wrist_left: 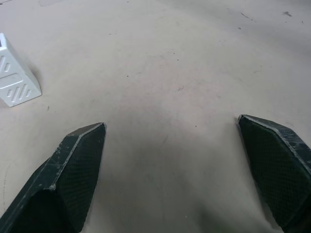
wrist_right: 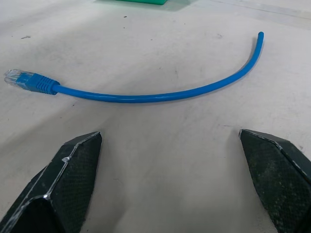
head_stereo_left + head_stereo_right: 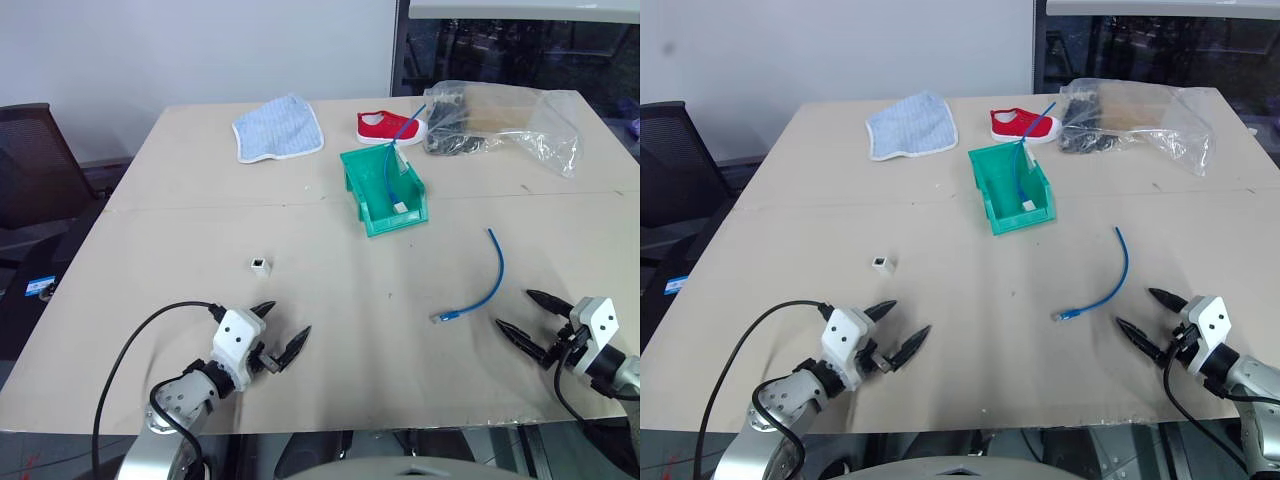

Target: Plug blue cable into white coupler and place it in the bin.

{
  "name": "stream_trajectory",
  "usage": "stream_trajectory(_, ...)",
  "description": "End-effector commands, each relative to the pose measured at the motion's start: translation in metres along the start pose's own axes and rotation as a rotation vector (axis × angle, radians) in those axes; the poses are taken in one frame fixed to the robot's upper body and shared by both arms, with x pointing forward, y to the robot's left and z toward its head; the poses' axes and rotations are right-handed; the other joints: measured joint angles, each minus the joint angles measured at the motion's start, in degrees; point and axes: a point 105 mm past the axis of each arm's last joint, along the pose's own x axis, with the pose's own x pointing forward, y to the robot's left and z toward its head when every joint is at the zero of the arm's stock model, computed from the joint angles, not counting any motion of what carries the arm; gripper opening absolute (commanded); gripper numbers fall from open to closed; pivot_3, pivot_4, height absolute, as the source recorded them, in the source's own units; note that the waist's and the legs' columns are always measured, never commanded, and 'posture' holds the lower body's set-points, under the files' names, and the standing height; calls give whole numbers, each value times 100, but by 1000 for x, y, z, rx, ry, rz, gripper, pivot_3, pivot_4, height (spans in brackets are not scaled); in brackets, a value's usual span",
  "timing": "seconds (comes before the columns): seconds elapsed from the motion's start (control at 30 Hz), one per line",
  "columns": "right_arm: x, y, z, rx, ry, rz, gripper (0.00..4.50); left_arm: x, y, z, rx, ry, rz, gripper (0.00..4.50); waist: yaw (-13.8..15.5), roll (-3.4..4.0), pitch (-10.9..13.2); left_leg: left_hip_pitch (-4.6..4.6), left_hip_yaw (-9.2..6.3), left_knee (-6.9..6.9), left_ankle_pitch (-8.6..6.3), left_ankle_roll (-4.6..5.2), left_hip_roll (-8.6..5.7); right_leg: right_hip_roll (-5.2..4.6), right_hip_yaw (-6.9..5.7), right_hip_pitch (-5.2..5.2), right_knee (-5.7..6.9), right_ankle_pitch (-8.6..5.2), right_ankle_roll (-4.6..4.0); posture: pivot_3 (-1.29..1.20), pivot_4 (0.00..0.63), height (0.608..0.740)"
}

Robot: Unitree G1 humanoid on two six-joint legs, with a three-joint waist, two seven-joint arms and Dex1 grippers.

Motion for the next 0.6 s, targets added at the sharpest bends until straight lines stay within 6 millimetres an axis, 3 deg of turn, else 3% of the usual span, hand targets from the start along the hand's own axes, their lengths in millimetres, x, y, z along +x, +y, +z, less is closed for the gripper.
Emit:
stream_trajectory(0.03,-6,-7,3,-20,-4,-20,4476,-6,-8,-27,-46,116,-43,4500,0,0,0,0,0,0,0,0,0,0,0,0,0,0,0,0,150,740)
stream_trajectory(0.6,-1,-10,13,-63,-14,14,4476,-2,-2,-25,-29,104,-53,4500,9,1,-1,2,-1,0,0,-1,0,0,-1,2,2,0,-1,0,150,740)
